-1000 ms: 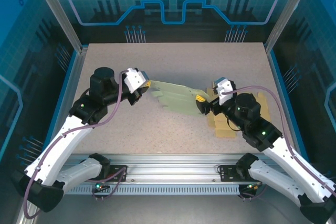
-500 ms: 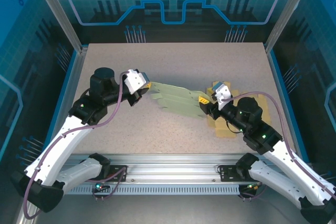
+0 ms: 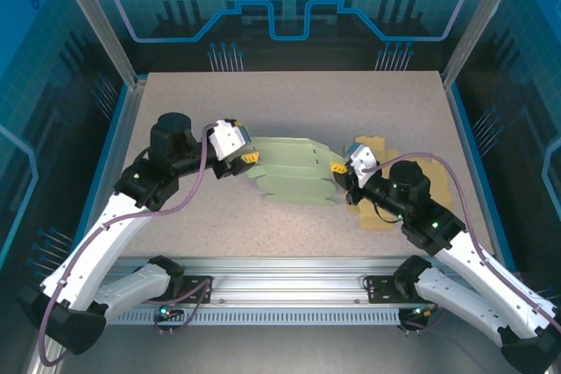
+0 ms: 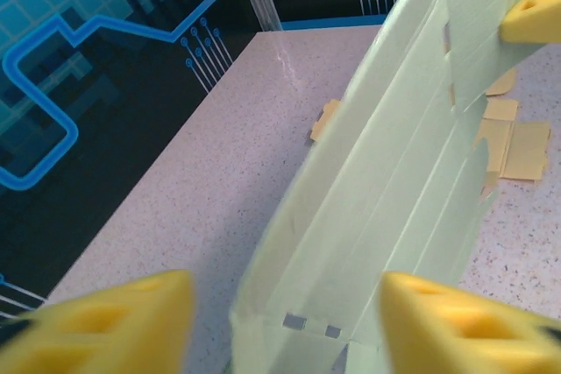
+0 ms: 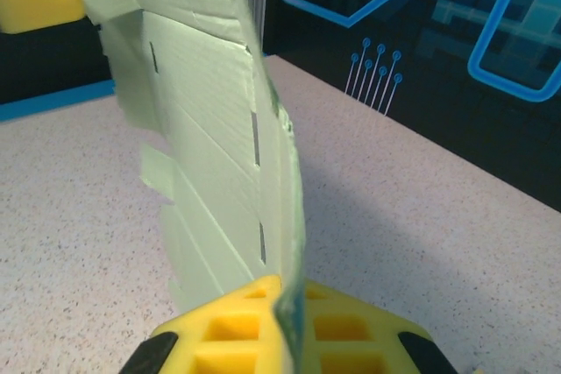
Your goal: Fold the paper box
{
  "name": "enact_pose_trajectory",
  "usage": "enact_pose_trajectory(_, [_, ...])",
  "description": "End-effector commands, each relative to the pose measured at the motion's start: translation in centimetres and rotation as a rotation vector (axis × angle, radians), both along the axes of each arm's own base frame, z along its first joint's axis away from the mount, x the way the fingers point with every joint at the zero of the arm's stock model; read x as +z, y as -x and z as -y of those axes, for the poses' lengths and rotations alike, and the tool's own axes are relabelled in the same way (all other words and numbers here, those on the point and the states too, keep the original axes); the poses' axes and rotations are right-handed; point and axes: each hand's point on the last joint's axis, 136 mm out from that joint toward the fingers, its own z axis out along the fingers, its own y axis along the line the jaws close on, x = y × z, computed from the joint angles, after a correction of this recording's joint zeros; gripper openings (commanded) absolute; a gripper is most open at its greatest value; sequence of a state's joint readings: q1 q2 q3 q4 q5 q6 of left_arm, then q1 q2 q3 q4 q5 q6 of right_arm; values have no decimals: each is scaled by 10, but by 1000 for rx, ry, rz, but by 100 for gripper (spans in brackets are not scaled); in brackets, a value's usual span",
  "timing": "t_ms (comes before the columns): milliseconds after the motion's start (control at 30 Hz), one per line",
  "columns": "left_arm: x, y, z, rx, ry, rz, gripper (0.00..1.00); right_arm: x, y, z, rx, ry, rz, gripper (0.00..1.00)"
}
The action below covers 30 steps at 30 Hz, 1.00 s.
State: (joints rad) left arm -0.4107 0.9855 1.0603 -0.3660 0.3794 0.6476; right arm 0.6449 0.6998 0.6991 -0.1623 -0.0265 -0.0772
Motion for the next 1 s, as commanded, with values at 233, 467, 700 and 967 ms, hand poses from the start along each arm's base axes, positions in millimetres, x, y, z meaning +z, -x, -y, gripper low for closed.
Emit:
enact_pose_trajectory(233, [22,2,9,-128,-135,145,60,12,3,-3,42,0,18,0])
enact_pose_trajectory(467, [7,-26,5,-63,-197,121,60,13,8,-7,77,-6,10,0])
enact_pose_trajectory(700, [4,-42,8,-46,-203,105,50,11,10,-8,90,-1,2,0])
enact_pose_trajectory(967, [-15,-37,9,-61,-210,28,9,6,-7,-2,12,-25,-71,0])
